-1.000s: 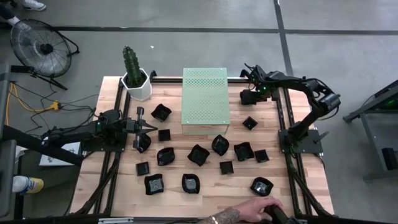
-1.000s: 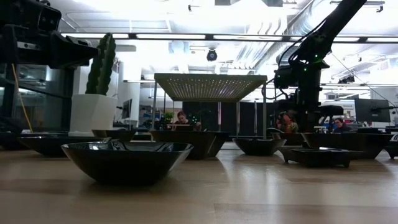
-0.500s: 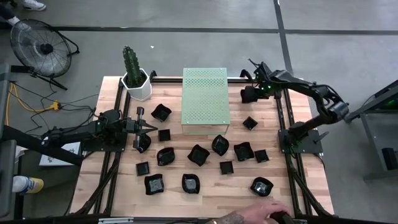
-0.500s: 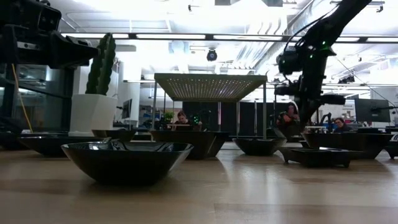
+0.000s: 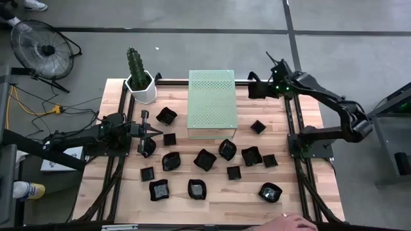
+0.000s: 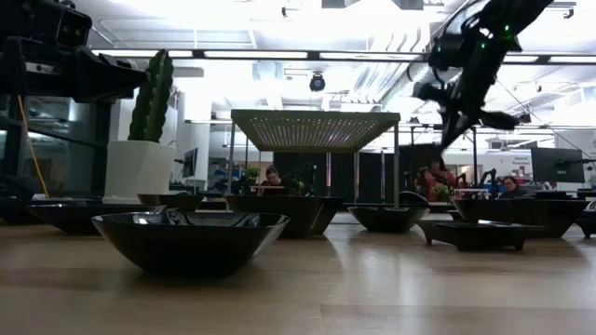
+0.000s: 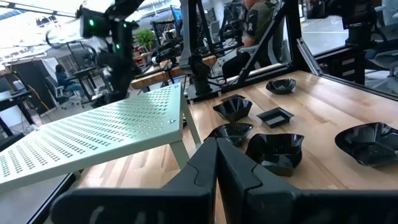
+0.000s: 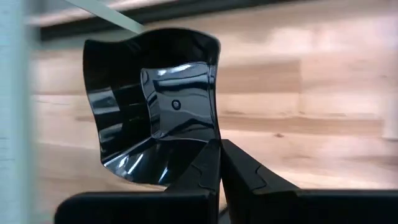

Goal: Pick & Place Mini shaped plates
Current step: Put the black distorted square plate on the shelf

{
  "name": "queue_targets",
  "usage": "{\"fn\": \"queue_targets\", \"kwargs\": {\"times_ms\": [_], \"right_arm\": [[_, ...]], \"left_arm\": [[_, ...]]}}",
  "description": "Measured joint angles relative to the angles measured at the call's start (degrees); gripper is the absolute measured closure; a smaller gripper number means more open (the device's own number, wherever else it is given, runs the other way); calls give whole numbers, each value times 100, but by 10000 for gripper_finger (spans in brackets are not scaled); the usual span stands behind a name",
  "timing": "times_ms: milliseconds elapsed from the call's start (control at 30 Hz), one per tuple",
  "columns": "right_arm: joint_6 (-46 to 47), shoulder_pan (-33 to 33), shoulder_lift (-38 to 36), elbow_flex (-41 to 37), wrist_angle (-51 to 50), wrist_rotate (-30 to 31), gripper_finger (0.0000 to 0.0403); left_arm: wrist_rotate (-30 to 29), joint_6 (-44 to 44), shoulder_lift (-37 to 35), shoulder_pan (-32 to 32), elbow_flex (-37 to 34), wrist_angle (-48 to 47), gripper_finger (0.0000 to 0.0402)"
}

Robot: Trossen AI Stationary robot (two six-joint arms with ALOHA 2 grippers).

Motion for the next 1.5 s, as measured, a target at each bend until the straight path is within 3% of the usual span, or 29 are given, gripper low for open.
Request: {"fn": "queue_targets", "kwargs": {"times_ms": [400,1033,1267,1500], "right_arm": [[188,374,427,1811,-535,-58,402],[264,1109,2865,4320,-564,-618,402],[434,1348,3451,4905,-561,-763,402],[961,1451,3660,4910,-485,-770,399]], "left_arm": [[-1,1,0,0,1,0,399],[-1,-1,0,2,1,0,399],[1,-1,0,1,0,0,399],[1,-1,-1,0,1,0,399]]}}
